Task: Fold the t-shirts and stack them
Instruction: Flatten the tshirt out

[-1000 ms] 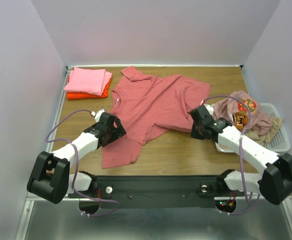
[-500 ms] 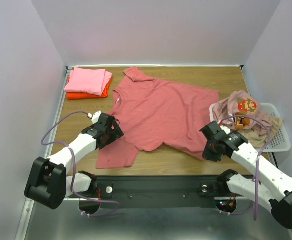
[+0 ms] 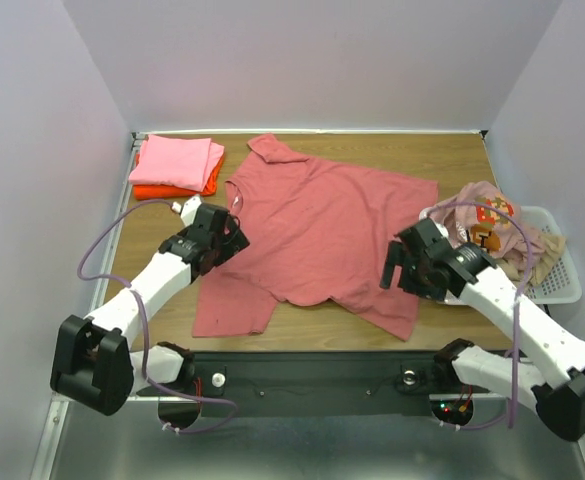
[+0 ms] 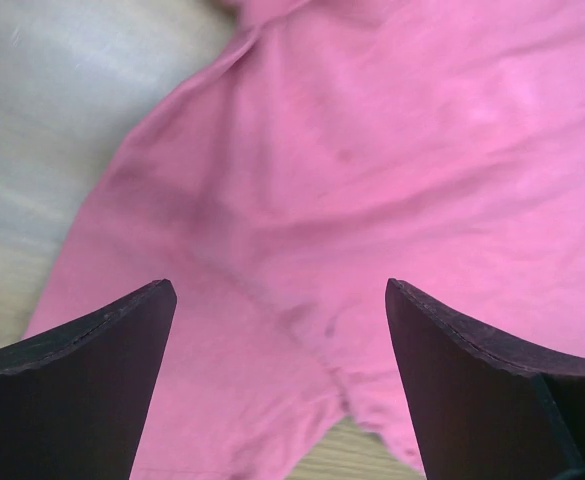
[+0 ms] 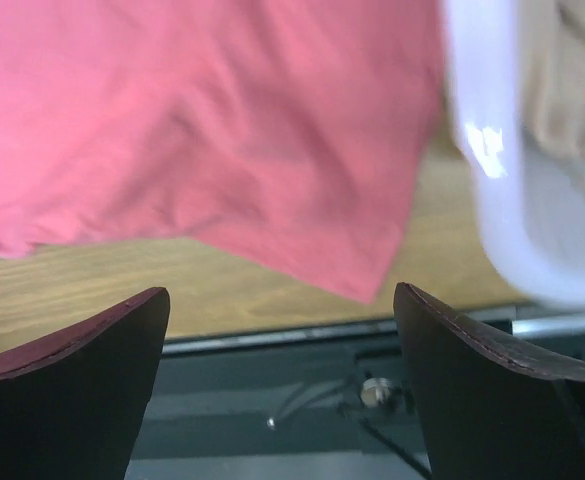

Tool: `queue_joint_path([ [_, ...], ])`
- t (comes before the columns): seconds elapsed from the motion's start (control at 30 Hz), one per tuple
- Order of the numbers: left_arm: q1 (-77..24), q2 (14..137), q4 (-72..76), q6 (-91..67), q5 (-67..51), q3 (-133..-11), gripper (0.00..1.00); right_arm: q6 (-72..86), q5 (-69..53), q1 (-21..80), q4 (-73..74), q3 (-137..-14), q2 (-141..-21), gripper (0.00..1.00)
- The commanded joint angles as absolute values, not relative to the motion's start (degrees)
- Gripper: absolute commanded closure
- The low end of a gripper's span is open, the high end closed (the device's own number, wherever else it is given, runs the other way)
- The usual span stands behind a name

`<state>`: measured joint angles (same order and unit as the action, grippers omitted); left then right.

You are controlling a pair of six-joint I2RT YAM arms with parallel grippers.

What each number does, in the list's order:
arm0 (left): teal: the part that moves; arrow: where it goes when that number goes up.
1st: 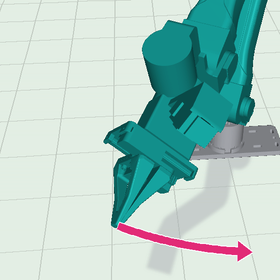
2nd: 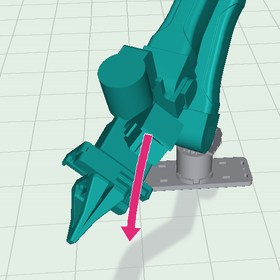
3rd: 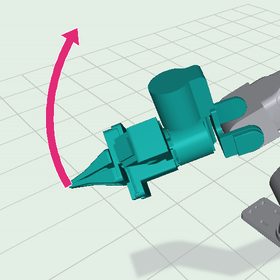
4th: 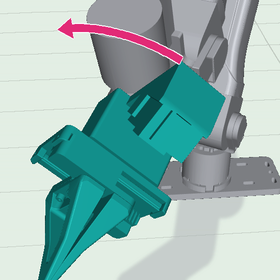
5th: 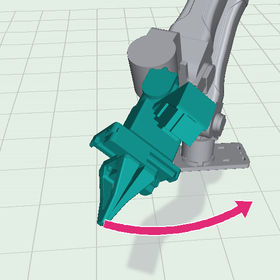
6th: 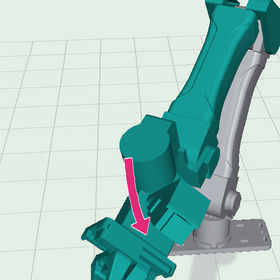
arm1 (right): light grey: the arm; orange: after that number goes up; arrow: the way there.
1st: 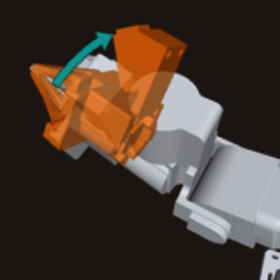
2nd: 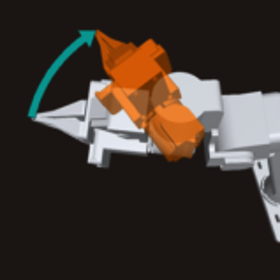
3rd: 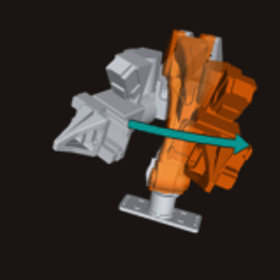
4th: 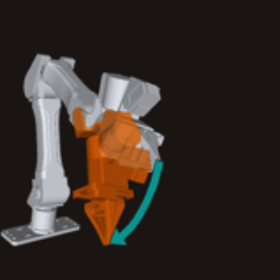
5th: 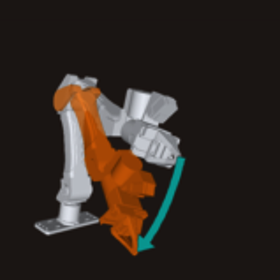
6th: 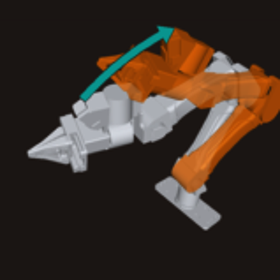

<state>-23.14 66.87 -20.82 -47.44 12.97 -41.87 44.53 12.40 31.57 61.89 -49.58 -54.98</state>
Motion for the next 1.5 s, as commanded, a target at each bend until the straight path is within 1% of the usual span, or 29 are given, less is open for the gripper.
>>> queue_joint_path([
  [0.0, -23.3, 70.0, -17.0, -43.6, 12.7, -51.0, 0.02, 34.3, 15.0, 31.7, 44.7, -56.4, -64.1, 0.00],
  [0.07, -23.3, 73.5, -14.1, -40.4, 12.6, -55.5, 0.02, 32.7, 20.5, 31.7, 41.7, -59.7, -69.1, 0.00],
  [0.1, -23.4, 75.1, -12.8, -39.0, 12.2, -56.9, 0.02, 33.6, 22.8, 31.7, 40.4, -64.1, -75.2, 0.00],
  [0.13, -23.3, 76.7, -12.3, -38.1, 11.9, -58.5, 0.02, 34.1, 26.6, 31.7, 40.1, -67.0, -77.8, 0.00],
  [0.2, -23.4, 82.6, -12.0, -35.7, 11.2, -64.3, 0.02, 34.3, 29.3, 31.6, 37.5, -71.5, -86.1, 0.00],
  [0.23, -23.4, 86.7, -12.1, -35.5, 11.3, -66.0, 0.02, 33.1, 29.7, 30.9, 36.4, -76.0, -89.0, 0.00],
  [0.3, -23.4, 90.9, -12.7, -34.3, 11.3, -71.2, 0.02, 31.8, 25.9, 26.7, 34.1, -80.5, -94.0, 0.00],
  [0.33, -23.3, 92.9, -13.4, -33.8, 12.0, -73.1, 0.02, 31.2, 23.5, 24.8, 33.1, -82.4, -99.1, 0.00],
  [0.37, -23.3, 97.1, -16.1, -34.0, 14.7, -77.6, 0.02, 29.1, 19.9, 21.8, 31.9, -85.9, -101.4, 0.00],
  [0.43, -23.3, 100.8, -16.5, -32.5, 16.3, -81.3, 0.02, 27.8, 18.8, 20.3, 30.2, -89.5, -108.8, 0.00],
  [0.47, -23.3, 104.4, -16.8, -31.8, 17.0, -83.3, 0.02, 26.7, 17.2, 19.8, 30.3, -93.9, -111.3, 0.00],
  [0.57, -23.3, 111.2, -19.9, -30.1, 18.4, -92.8, 0.02, 24.0, 16.7, 19.0, 30.4, -100.3, -119.1, 0.00],
  [0.67, -23.3, 116.7, -22.6, -29.4, 19.9, -97.6, 0.02, 23.3, 17.4, 18.0, 30.3, -103.9, -125.0, 0.00],
  [0.77, -22.7, 120.7, -23.6, -29.4, 21.9, -100.8, 0.02, 22.3, 15.2, 16.1, 30.3, -108.5, -128.8, 0.00],
  [0.8, -22.2, 121.6, -23.8, -29.2, 21.4, -101.9, 0.02, 21.7, 13.5, 15.2, 30.3, -110.8, -131.5, 0.00],
  [0.83, -21.8, 123.6, -24.4, -29.2, 20.7, -102.7, 0.02, 21.0, 8.8, 14.8, 30.3, -112.1, -132.7, 0.00],
  [0.97, -20.2, 126.9, -24.8, -29.4, 19.3, -103.8, 0.02, 13.7, 3.0, 14.5, 30.3, -117.8, -138.4, 0.00],
  [1.17, -18.2, 130.5, -25.3, -30.6, 18.6, -105.7, 0.02, 5.2, -2.2, 14.5, 30.1, -127.7, -146.5, 0.00],
  [1.3, -16.9, 132.7, -25.9, -31.0, 17.9, -108.3, 0.02, 3.0, -0.9, 14.5, 30.1, -132.4, -149.8, 0.00],
  [1.47, -16.0, 135.6, -26.5, -29.9, 16.5, -112.9, 0.02, 1.7, -0.5, 14.5, 29.9, -133.7, -150.4, 0.00],
])
